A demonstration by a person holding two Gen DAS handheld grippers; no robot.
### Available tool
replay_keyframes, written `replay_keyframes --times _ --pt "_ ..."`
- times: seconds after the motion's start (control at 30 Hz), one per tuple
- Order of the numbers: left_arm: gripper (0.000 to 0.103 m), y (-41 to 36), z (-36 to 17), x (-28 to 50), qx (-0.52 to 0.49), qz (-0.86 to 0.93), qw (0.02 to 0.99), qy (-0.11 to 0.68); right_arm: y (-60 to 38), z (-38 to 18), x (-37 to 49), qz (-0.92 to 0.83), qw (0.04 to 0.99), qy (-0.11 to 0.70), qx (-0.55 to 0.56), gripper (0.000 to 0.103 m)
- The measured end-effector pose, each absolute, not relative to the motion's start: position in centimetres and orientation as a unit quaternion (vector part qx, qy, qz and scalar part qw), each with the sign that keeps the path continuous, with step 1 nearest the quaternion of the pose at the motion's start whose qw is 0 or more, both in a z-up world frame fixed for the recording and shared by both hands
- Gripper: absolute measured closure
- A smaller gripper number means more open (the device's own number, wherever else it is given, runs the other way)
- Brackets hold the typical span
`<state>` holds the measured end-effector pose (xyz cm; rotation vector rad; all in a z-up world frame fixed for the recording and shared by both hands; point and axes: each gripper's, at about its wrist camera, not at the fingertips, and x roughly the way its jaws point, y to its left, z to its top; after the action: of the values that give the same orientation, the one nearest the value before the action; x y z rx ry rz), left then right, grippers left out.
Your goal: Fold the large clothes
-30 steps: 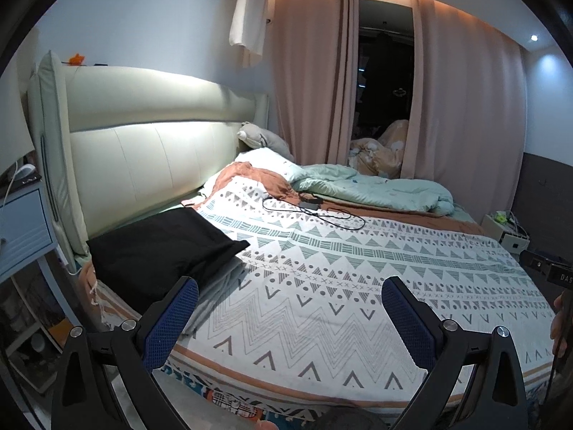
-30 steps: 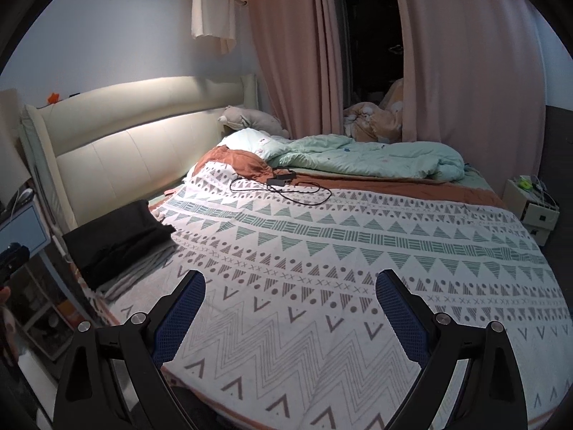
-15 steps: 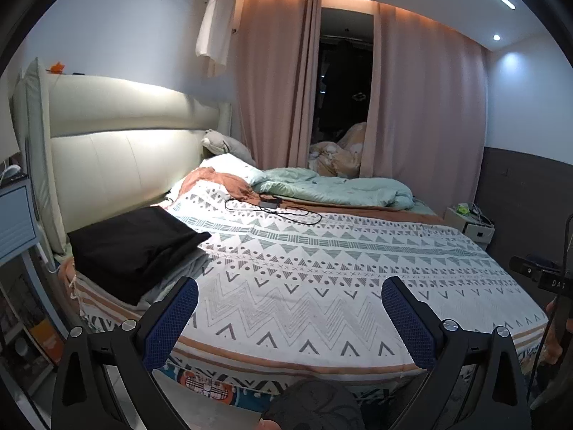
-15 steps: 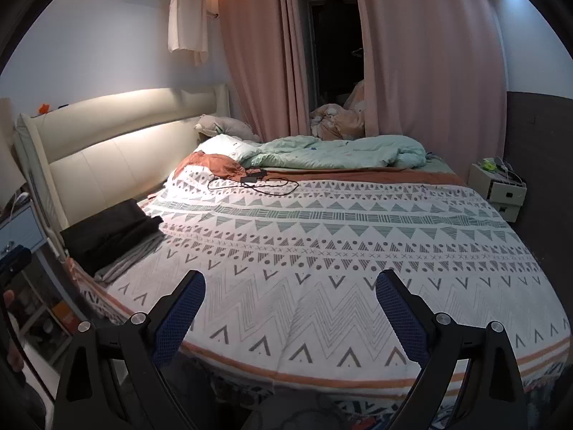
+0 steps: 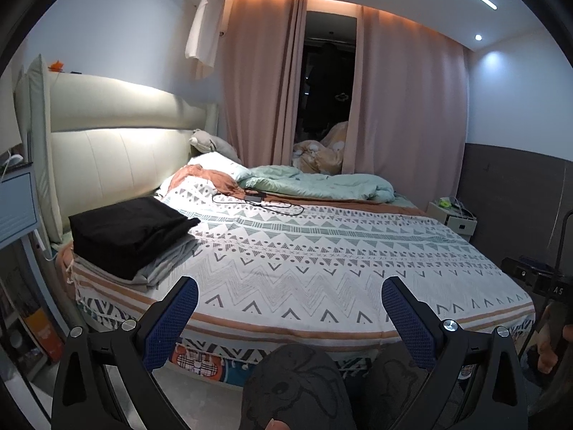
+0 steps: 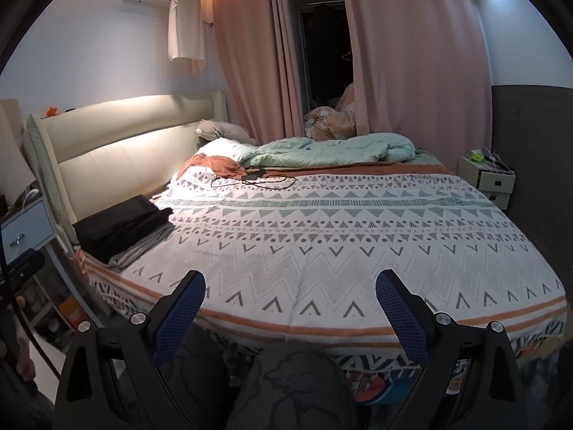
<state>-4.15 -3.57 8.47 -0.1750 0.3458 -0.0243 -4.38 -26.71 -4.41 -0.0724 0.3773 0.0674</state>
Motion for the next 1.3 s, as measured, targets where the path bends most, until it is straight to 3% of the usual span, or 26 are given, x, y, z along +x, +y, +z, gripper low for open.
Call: replay_keyframes --times 1.3 --pt "0.001 -4.4 8.5 -7.0 -0.067 -0.026 0.983 0.167 -26.6 -6.2 -6.3 0.038 0.982 0.183 -0.029 0.007"
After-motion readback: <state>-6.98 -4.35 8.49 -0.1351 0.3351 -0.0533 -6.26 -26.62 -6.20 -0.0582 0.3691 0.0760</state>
